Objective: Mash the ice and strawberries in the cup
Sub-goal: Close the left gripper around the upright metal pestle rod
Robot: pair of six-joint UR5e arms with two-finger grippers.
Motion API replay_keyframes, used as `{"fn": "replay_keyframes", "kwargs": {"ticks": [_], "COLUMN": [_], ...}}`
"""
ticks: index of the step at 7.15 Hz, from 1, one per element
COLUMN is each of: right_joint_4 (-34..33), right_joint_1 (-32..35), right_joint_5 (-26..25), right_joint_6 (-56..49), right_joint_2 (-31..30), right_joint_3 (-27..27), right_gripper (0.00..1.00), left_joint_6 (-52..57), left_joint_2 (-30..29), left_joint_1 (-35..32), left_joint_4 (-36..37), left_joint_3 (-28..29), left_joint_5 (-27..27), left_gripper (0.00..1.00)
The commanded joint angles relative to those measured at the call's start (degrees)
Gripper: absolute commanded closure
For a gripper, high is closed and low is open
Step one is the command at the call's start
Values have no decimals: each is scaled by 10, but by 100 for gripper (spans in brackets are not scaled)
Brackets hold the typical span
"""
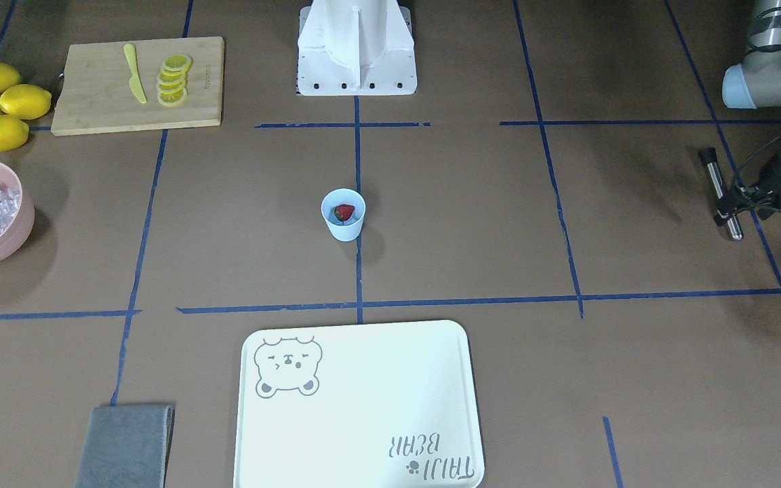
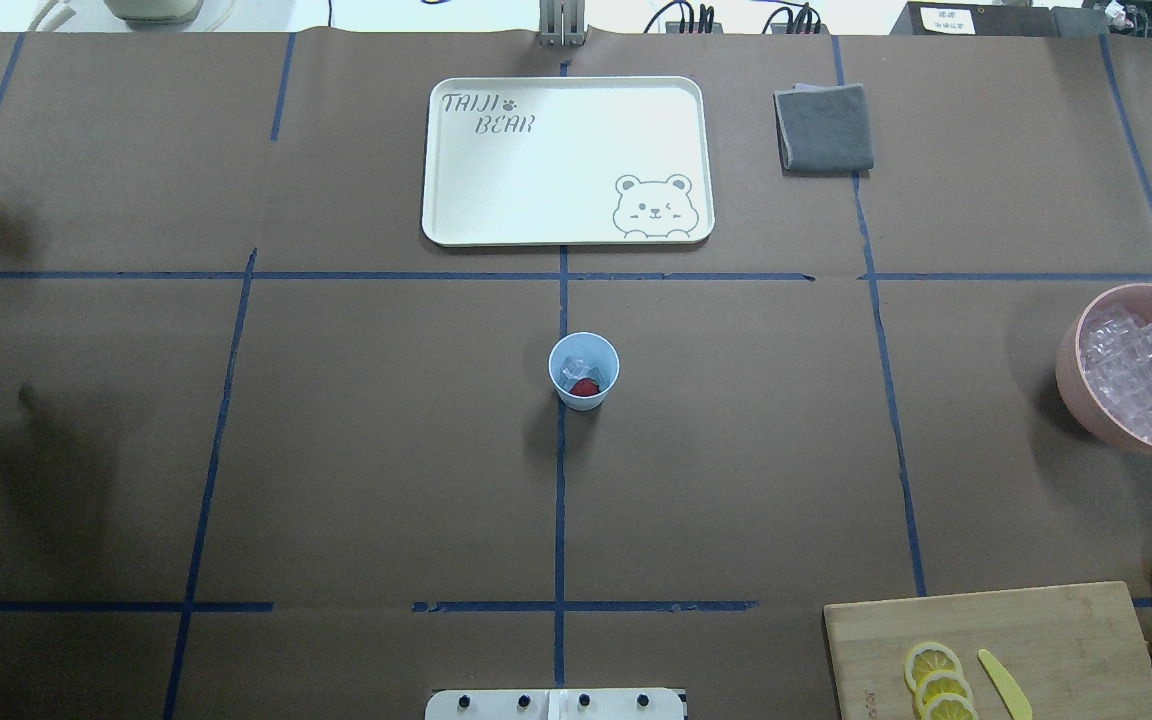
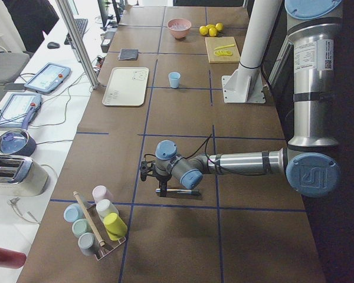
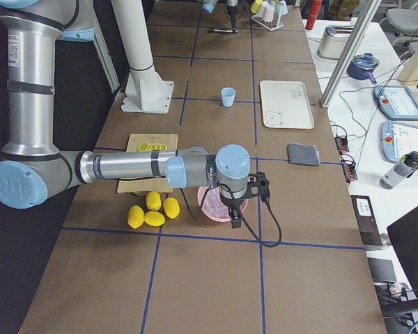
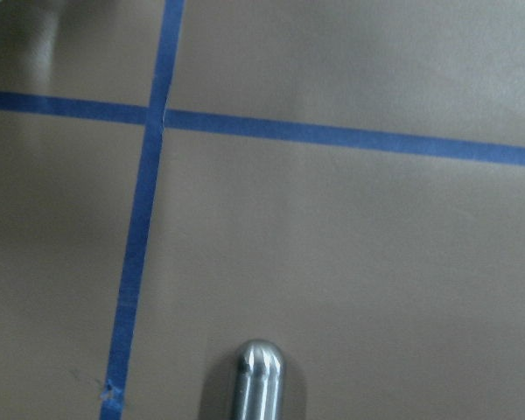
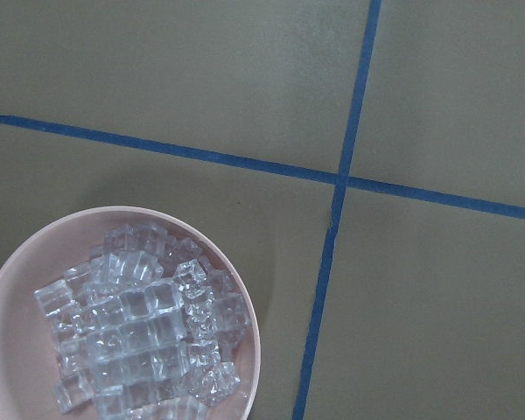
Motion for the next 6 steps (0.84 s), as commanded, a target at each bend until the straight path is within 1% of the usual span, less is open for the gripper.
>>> {"fn": "replay_keyframes", "kwargs": {"ticks": [1, 4, 6], "right_joint_4": [0, 0, 0], "right_joint_1": [0, 0, 0], "right_joint_5": [0, 0, 0], "right_joint_6": [1, 1, 1], "right_joint_2": [0, 0, 0], "right_joint_3": [1, 3, 3], "right_gripper": [1, 1, 1], "left_joint_6": [2, 2, 0], "left_joint_2": [7, 12, 12], "left_joint_1": [7, 7, 7], "left_joint_4": [-10, -44, -46], "left_joint_3": [4, 35, 35], "left_joint_5": [2, 2, 2], "left_gripper": [0, 0, 0]}}
